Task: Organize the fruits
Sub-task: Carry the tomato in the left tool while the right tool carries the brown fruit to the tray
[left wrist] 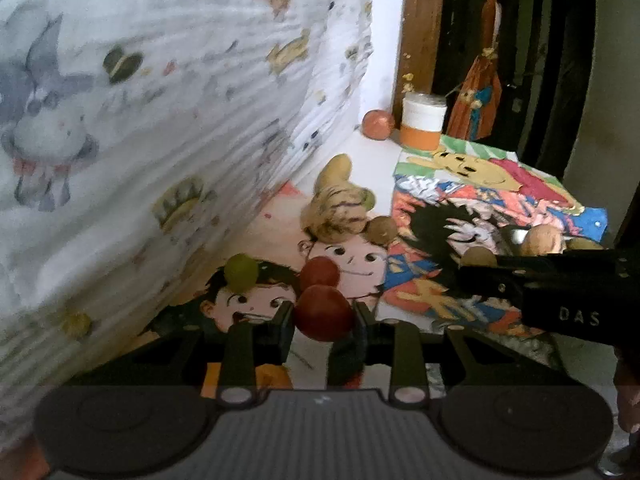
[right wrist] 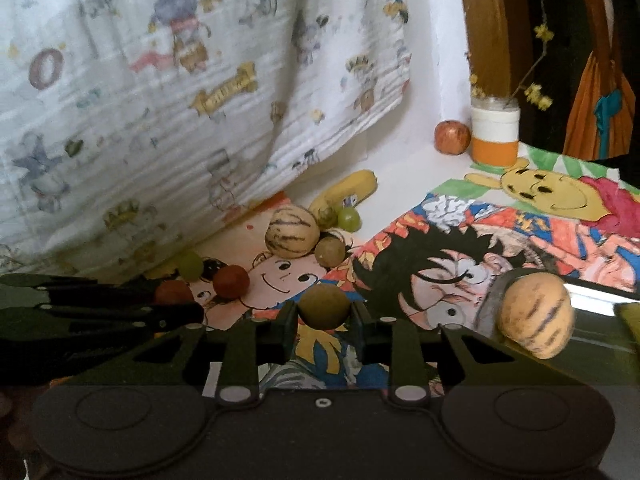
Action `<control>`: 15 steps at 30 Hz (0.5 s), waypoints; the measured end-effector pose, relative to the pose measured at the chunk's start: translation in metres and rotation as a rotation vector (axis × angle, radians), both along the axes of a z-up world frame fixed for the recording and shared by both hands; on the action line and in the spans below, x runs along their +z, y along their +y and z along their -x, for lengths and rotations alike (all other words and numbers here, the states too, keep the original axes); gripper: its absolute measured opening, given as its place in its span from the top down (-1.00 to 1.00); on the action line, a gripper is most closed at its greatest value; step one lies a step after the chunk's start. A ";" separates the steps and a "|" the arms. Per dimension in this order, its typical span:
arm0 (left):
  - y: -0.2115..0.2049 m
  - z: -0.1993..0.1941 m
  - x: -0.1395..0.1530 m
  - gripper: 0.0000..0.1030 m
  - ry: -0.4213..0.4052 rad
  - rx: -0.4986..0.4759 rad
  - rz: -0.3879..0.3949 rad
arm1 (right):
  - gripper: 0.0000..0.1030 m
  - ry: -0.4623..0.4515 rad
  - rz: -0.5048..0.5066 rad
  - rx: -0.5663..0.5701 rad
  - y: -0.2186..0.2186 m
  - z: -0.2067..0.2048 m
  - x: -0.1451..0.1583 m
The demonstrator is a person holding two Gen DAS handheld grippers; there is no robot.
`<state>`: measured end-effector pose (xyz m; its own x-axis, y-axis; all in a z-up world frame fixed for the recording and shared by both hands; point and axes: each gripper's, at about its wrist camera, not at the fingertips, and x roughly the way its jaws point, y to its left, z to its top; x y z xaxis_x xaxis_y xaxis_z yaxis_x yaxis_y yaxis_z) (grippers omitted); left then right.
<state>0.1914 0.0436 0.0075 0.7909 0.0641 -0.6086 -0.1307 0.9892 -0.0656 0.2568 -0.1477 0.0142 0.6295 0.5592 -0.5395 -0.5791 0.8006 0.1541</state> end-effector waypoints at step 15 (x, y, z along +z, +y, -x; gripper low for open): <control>-0.088 -0.011 0.013 0.33 -0.030 -0.213 0.051 | 0.41 -0.051 0.036 -0.163 -0.107 0.035 0.018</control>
<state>0.2026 -0.0445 0.0206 0.8011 -0.1365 -0.5828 0.0839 0.9896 -0.1165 0.2222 -0.2545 0.0327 0.7373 0.4279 -0.5227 -0.4472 0.8891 0.0971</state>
